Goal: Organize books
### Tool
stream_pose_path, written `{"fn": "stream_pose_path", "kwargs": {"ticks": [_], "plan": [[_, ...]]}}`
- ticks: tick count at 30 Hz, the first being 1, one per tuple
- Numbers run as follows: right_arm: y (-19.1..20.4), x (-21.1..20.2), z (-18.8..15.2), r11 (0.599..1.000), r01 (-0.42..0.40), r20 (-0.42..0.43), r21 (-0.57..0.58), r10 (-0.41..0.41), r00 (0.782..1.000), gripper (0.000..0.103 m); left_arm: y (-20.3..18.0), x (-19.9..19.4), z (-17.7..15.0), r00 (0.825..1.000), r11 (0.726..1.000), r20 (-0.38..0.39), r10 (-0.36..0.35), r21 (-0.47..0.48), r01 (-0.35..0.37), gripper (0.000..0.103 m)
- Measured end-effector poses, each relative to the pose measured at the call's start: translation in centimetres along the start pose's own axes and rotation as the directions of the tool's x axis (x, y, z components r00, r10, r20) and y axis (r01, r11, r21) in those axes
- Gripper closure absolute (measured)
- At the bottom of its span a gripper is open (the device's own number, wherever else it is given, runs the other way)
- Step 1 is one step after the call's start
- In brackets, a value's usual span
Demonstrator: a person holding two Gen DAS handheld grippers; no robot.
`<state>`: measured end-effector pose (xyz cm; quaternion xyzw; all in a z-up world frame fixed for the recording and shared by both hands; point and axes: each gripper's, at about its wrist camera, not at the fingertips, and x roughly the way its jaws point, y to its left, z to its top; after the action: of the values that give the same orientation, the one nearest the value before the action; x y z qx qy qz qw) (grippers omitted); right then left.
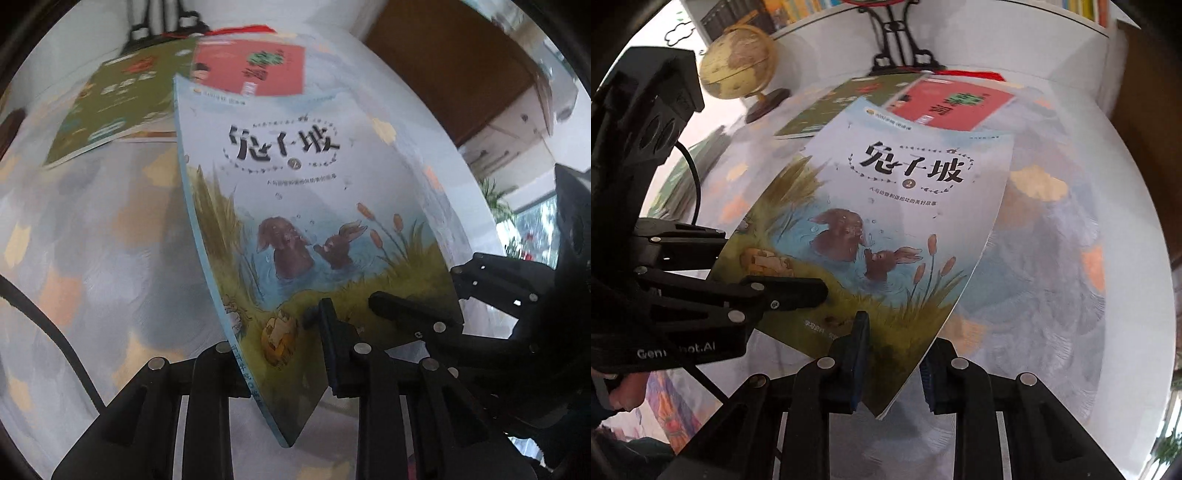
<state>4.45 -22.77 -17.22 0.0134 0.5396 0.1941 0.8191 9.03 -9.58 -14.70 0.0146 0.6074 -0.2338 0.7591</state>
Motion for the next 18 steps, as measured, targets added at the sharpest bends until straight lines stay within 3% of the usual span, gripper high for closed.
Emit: {"fn": "stream_pose_path", "kwargs": {"ticks": [4, 11, 18], "plan": [[2.2, 0.0, 0.5, 0.998, -0.033, 0.012, -0.053, 0.034, 0.999, 0.079, 1.6, -2.1, -1.6, 0.998, 0.999, 0.059, 0.006, -0.039, -0.004, 0.080], [7.6, 1.3, 1.7, 0.986, -0.067, -0.007, -0.155, 0.066, 0.998, 0.079, 6.2, -4.5, -4.0, 0.996, 0.998, 0.089, 0.020, -0.069, -0.014, 0.081], [13.1, 0.8, 3.1, 0.985, -0.096, 0.043, -0.142, 0.103, 0.994, 0.079, 10.9, -8.8, -6.2, 0.986, 0.998, 0.167, -0.004, -0.055, 0.014, 0.080]]}}
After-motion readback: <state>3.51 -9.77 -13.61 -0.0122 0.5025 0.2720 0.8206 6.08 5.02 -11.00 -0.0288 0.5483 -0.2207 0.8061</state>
